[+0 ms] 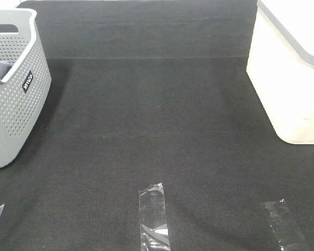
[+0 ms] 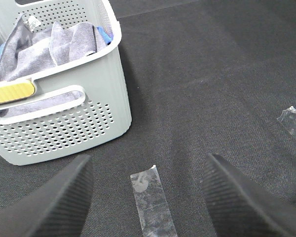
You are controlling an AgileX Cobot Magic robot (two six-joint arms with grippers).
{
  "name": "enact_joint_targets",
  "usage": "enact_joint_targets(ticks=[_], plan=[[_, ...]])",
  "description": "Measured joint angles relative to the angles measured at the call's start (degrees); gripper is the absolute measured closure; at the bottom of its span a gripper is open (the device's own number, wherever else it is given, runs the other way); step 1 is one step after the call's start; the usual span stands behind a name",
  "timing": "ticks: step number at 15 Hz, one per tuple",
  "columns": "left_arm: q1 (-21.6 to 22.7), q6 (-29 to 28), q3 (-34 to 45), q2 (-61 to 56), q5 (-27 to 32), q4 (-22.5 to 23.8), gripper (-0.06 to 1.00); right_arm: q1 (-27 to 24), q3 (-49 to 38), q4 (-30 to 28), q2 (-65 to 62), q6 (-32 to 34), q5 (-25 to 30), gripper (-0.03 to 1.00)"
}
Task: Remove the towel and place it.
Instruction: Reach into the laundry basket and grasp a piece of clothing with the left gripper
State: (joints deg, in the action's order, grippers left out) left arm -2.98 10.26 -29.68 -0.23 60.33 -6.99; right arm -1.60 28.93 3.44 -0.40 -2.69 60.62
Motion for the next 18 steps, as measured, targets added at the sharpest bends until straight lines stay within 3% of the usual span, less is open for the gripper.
enact_joint_targets(ticks=[18], plan=[[0.00, 0.00, 0.00, 0.00, 0.00, 0.00, 0.32, 0.00, 0.00, 0.00, 0.00, 0.00, 0.00, 0.46]])
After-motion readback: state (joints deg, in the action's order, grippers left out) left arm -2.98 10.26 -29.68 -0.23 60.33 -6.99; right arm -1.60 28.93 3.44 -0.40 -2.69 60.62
